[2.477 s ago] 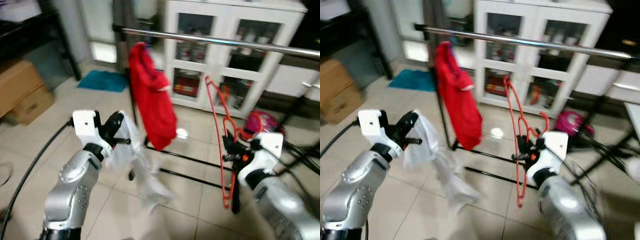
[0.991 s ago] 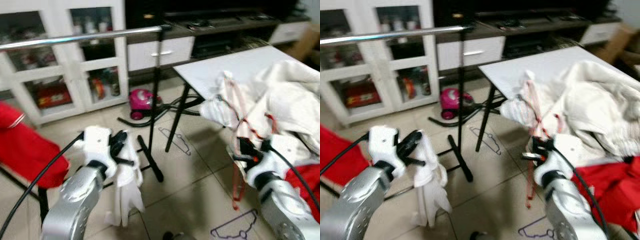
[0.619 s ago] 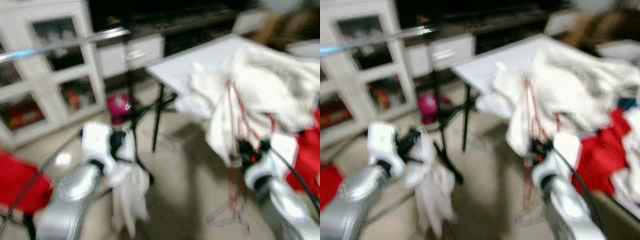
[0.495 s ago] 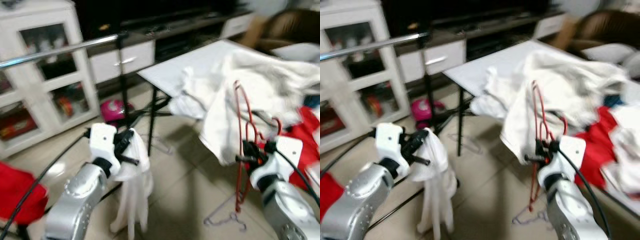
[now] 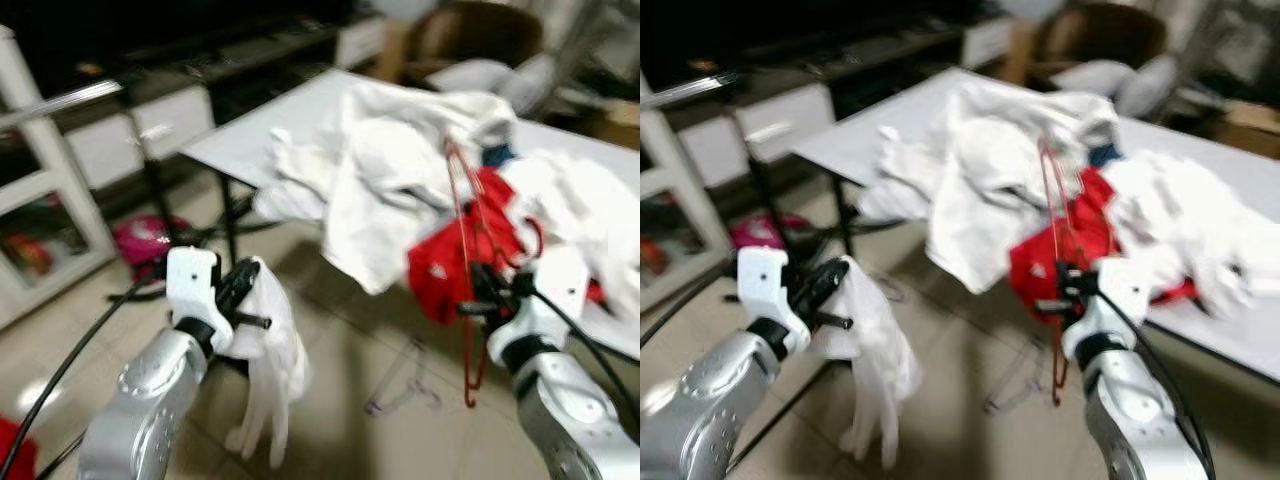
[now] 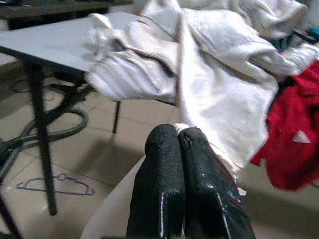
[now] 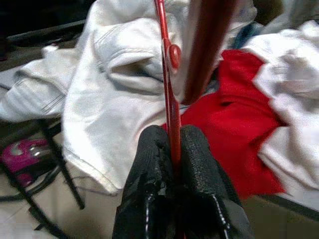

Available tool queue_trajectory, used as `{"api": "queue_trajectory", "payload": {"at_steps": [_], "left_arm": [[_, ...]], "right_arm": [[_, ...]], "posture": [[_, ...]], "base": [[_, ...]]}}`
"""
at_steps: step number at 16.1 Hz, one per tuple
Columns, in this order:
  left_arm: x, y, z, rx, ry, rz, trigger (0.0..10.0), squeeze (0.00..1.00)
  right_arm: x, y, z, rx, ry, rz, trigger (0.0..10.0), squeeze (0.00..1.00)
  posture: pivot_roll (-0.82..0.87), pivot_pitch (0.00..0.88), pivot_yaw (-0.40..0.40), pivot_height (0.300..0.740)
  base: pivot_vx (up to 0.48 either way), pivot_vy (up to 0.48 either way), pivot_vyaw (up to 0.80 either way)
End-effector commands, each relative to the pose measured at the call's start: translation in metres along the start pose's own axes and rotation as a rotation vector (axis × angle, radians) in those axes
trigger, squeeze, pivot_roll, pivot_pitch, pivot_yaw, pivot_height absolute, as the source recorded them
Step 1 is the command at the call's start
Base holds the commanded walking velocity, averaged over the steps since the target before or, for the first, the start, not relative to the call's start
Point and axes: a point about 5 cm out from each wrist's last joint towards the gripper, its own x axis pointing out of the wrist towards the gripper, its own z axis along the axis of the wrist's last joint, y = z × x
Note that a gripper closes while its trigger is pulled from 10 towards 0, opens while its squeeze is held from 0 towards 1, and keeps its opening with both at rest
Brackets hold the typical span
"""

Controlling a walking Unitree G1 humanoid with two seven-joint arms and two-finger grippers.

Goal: Hang hanger

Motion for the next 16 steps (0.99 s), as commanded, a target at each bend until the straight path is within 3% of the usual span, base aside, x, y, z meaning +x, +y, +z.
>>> {"api": "queue_trajectory", "payload": {"at_steps": [1,4,16], "left_arm": [[0.002,-0.005,0.011,0.020,-0.053,-0.016,10.0,0.00],[0.002,-0.005,0.012,0.042,-0.061,-0.020,10.0,0.00],[0.006,-0.008,0.011,0.091,-0.065,-0.053,10.0,0.00]], "right_arm": [[0.000,-0.007,0.005,-0.024,-0.024,-0.046,10.0,0.00],[0.000,-0.008,0.001,0.022,0.009,-0.044,10.0,0.00],[-0.002,-0.006,-0.010,-0.067,0.052,-0.026,10.0,0.00]], "posture": [[-0.04,0.000,-0.011,0.740],[-0.04,0.000,-0.014,0.740],[-0.05,0.000,-0.003,0.740]], "base": [[0.000,0.000,-0.78],[0.000,0.000,-0.75],[0.000,-0.272,-0.77]]}}
